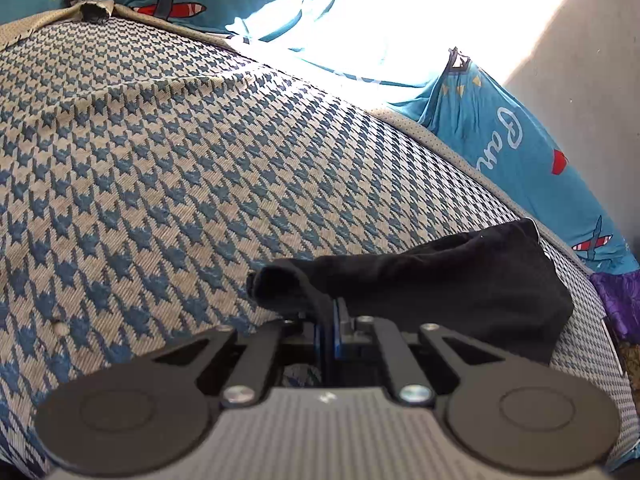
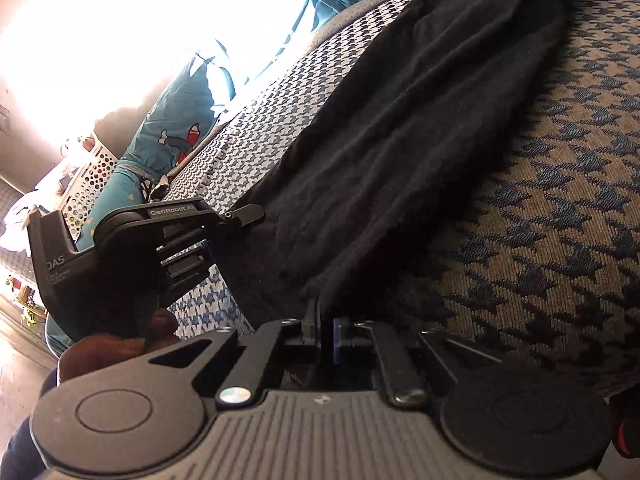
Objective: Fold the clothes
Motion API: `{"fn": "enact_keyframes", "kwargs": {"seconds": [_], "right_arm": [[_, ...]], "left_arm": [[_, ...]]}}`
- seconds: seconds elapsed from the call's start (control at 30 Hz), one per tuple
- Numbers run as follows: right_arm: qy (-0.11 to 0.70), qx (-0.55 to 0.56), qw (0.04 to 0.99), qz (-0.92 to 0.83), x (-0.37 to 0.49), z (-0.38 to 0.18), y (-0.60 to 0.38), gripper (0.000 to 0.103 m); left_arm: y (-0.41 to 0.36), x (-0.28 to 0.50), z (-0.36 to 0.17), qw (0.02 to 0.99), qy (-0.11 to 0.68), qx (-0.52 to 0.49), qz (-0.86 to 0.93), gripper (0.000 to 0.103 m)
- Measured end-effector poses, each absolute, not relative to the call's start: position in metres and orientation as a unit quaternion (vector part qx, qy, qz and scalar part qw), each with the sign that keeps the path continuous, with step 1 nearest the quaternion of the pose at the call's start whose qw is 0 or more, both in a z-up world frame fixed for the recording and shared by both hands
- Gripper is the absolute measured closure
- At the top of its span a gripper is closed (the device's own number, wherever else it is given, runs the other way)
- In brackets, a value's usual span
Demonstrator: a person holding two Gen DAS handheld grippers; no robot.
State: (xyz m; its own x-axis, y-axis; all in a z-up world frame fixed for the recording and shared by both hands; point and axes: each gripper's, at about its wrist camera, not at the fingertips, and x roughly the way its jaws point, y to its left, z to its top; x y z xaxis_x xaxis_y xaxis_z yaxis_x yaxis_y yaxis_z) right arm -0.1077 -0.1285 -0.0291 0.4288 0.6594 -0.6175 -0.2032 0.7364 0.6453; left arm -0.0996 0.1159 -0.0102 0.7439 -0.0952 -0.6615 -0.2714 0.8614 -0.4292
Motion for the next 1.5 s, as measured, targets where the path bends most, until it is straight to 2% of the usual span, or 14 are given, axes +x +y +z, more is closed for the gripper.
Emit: {"fn": "enact_keyframes", "kwargs": {"seconds": [0.3, 0.7, 0.97, 1.07, 1.1, 1.17, 1.43, 1.5], "right_arm": [[0.469, 0.305, 0.780, 0.280, -0.097, -0.027, -0.111, 0.096], [0.452, 0.279, 0.771, 0.353, -0.077, -0.012, -0.029, 0.096], [0.471, 0.254, 0.752, 0.384, -0.062, -0.024, 0.026, 0.095], [0.499, 0.230, 0.745, 0.379, -0.058, -0.033, 0.041, 0.086], [0.504, 0.224, 0.740, 0.384, -0.058, -0.034, 0.042, 0.083], [0.511, 0.213, 0.731, 0.399, -0.061, -0.034, 0.040, 0.079], [0.498, 0.156, 0.748, 0.411, -0.078, -0.016, -0.004, 0.078], [0.492, 0.148, 0.758, 0.402, -0.074, -0.010, -0.014, 0.078]], "left_arm": [[0.127, -0.088, 0.019, 0.921, 0.331, -0.192, 0.076, 0.098], [0.182, -0.060, 0.050, 0.933, 0.326, -0.123, 0.092, 0.098], [0.216, -0.033, 0.038, 0.922, 0.365, -0.081, 0.105, 0.098], [0.219, -0.025, 0.024, 0.908, 0.392, -0.060, 0.136, 0.087], [0.222, -0.026, 0.021, 0.902, 0.398, -0.058, 0.161, 0.074], [0.232, -0.030, 0.022, 0.898, 0.392, -0.088, 0.180, 0.056], [0.229, -0.041, 0.034, 0.904, 0.377, -0.126, 0.157, 0.049], [0.221, -0.043, 0.036, 0.906, 0.376, -0.128, 0.144, 0.044]]}}
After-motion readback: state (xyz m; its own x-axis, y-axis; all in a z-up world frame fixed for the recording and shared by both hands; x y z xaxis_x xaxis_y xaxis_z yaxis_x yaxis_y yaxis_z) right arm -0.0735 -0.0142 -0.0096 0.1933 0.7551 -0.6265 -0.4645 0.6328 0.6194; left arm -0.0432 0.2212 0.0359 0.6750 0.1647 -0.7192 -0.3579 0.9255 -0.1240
